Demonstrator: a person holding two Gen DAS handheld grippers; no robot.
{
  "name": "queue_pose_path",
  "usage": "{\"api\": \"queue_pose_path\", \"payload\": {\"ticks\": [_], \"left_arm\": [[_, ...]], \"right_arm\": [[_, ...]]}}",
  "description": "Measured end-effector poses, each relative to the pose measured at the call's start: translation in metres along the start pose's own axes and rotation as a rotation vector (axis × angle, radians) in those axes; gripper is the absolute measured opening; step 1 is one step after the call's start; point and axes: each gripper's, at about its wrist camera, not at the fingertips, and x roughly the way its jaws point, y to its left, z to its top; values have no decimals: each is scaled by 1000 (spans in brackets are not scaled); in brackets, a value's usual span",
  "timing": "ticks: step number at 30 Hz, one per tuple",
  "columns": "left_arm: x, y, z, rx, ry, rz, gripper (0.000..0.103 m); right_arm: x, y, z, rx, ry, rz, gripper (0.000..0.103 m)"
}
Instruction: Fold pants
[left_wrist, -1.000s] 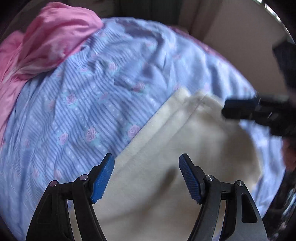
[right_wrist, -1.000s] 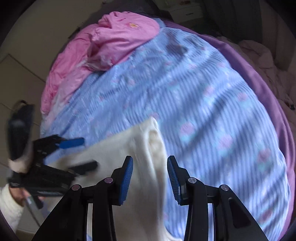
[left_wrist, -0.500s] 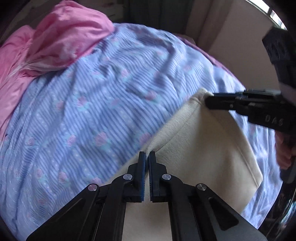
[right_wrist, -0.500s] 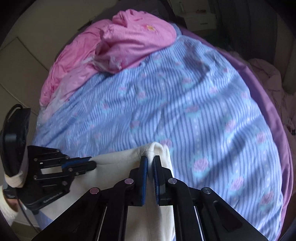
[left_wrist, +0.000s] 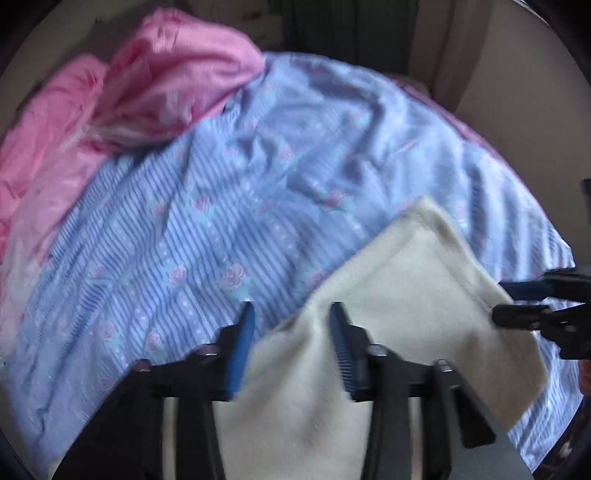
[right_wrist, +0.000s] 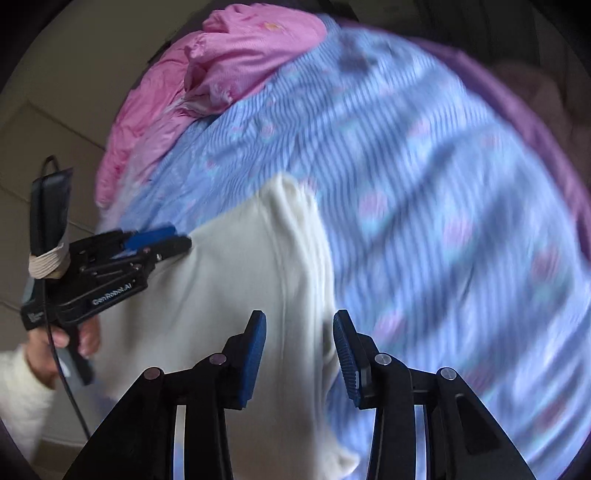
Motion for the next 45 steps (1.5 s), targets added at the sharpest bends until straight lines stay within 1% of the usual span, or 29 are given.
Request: {"api": "queue_pose_path", "payload": {"ticks": [2, 3, 4, 6, 9, 11, 13, 16, 17, 19, 21, 23, 25, 26, 27, 28, 29, 30, 31, 33, 35, 36, 38, 39, 42, 45], "left_arm": [[-12, -8, -11, -10, -5, -53, 42], [-15, -12, -16, -14, -3, -68, 42], [-19, -17, -25, -13, -2, -78, 42], [-21, -26, -43, -17, 7, -102, 42], [-8, -36, -65, -73, 47, -137, 42], [4, -36, -81, -126, 95, -156, 42], [15, -36, -93, -168, 121, -156, 42], [22, -33, -95, -204, 108, -154, 42], [24, -33, -95, -215, 109, -155, 42], [27, -30, -93, -251, 108, -163, 42], [30, -27, -93, -277, 109, -170, 42], [33, -25, -95, -297, 108, -173, 43], [34, -24, -95, -300, 106, -170, 43], [34, -24, -95, -302, 105, -168, 43], [34, -23, -95, -305, 105, -167, 43], [34, -23, -96, -308, 102, -165, 43], [33, -22, -97, -312, 101, -167, 43], [31, -20, -99, -319, 101, -170, 43], [31, -19, -98, -328, 103, -176, 43], [28, -16, -97, -354, 108, -187, 42], [22, -11, -99, -383, 107, -184, 42], [16, -8, -100, -404, 99, -176, 42], [3, 0, -103, -443, 72, -162, 42], [-5, 5, -106, -466, 58, -143, 42], [-22, 24, -114, -509, 40, -73, 42], [-26, 48, -125, -541, 62, -14, 42]], "right_arm": [[7, -8, -9, 32, 24, 13, 40], [10, -11, -12, 48, 34, 27, 40], [12, -15, -15, 68, 38, 51, 40], [16, -24, -19, 119, 43, 130, 40], [26, -41, -20, 197, 56, 215, 40], [32, -46, -14, 234, 54, 275, 40], [38, -44, -6, 224, 51, 303, 39], [50, -39, 4, 197, 69, 322, 39], [54, -41, 6, 208, 74, 340, 39], [60, -50, 8, 266, 86, 404, 39], [61, -50, 7, 288, 87, 437, 40], [61, -41, 4, 267, 85, 456, 40], [68, -23, -5, 203, 156, 470, 40], [71, -14, -6, 162, 168, 437, 40], [71, -9, -6, 133, 158, 391, 39], [72, -9, -6, 156, 142, 381, 38], [73, -13, -5, 204, 135, 388, 34], [73, -21, -4, 282, 127, 399, 28], [71, -22, -2, 307, 115, 401, 25], [65, -21, -1, 301, 82, 361, 18], [58, -9, -1, 286, 66, 319, 16], [52, -1, 0, 269, 52, 291, 15], [38, 23, 2, 208, 19, 202, 14], [27, 43, 3, 144, -3, 130, 14], [6, 87, 5, -1, -43, -36, 14], [-13, 130, 7, -92, -68, -118, 14]]}}
